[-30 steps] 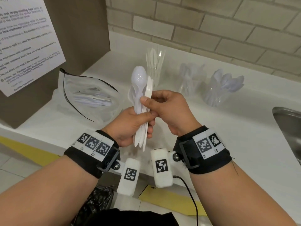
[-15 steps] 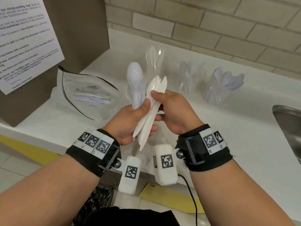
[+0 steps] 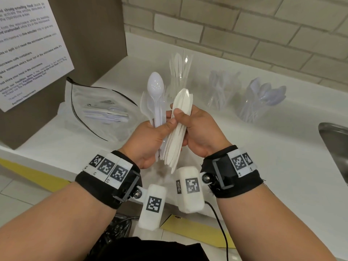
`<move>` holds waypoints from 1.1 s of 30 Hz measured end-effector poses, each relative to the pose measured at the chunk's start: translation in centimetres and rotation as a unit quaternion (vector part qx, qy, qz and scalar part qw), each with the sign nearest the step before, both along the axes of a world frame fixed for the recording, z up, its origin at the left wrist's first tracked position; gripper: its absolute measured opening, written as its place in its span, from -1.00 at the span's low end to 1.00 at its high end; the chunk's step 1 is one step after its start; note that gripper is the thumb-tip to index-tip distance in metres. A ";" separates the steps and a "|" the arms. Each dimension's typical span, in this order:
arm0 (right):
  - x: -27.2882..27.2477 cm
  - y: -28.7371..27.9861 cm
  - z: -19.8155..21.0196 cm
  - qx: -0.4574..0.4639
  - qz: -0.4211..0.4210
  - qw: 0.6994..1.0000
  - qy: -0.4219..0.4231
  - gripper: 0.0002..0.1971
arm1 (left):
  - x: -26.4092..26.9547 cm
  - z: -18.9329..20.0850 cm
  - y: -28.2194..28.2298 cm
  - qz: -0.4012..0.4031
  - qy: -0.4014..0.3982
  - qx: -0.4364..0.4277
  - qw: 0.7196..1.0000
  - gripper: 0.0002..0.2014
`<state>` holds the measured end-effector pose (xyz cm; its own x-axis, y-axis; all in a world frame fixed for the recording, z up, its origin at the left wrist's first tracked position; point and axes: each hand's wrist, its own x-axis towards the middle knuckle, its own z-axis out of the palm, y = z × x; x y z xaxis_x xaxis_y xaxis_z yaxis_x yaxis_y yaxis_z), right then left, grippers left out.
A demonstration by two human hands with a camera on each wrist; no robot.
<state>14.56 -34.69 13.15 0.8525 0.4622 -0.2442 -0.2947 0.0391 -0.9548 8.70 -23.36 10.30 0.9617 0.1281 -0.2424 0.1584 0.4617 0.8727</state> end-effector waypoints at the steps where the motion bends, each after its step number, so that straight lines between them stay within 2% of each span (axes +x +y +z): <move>1: 0.2 0.1 -0.1 0.000 -0.005 1.000 0.001 -0.86 | 0.2 -0.2 0.1 0.005 0.002 -0.003 1.000 -0.76; 5: 1.4 0.4 -0.5 0.046 -0.036 0.997 0.050 -0.84 | 0.7 -1.0 0.8 0.002 0.028 -0.034 0.999 -0.66; 8: 3.0 0.5 -0.3 0.120 -0.063 0.984 0.115 -0.91 | 1.2 -1.1 1.4 0.003 0.039 -0.043 0.998 -0.74; 10: 4.5 0.4 0.4 0.118 -0.084 0.983 0.115 -0.91 | 1.5 -1.1 1.9 -0.007 0.049 -0.047 0.998 -0.76; 13: 7.7 0.4 2.0 0.100 -0.118 0.986 0.060 -0.89 | 1.7 -1.0 2.9 -0.012 0.060 -0.053 0.997 -0.79; 16: 11.5 1.4 4.3 0.093 -0.169 0.980 -0.044 -0.93 | 2.1 -0.9 3.4 0.000 0.073 -0.025 0.997 -0.80; 20: 16.0 4.7 5.6 0.064 -0.232 0.949 -0.206 -0.88 | 2.5 -1.0 3.6 0.005 0.086 -0.008 0.996 -0.76; 24: 20.0 7.7 3.1 -0.040 -0.242 0.910 -0.335 -0.89 | 2.8 -0.4 3.9 0.022 0.093 -0.010 0.995 -0.73; 26: 21.4 8.5 1.3 -0.076 -0.228 0.906 -0.347 -0.88 | 2.9 -0.2 4.3 0.027 0.098 -0.011 0.995 -0.74; 28: 22.2 8.9 -0.1 -0.080 -0.212 0.916 -0.330 -0.86 | 3.0 -0.1 4.8 0.028 0.104 -0.011 0.994 -0.74; 30: 22.5 8.9 -0.2 -0.055 -0.205 0.924 -0.319 -0.87 | 3.0 -0.2 5.1 0.027 0.106 -0.014 0.994 -0.74; 33: 23.1 8.9 1.8 0.013 -0.209 0.922 -0.327 -0.89 | 3.0 -0.3 5.3 0.024 0.108 -0.021 0.994 -0.74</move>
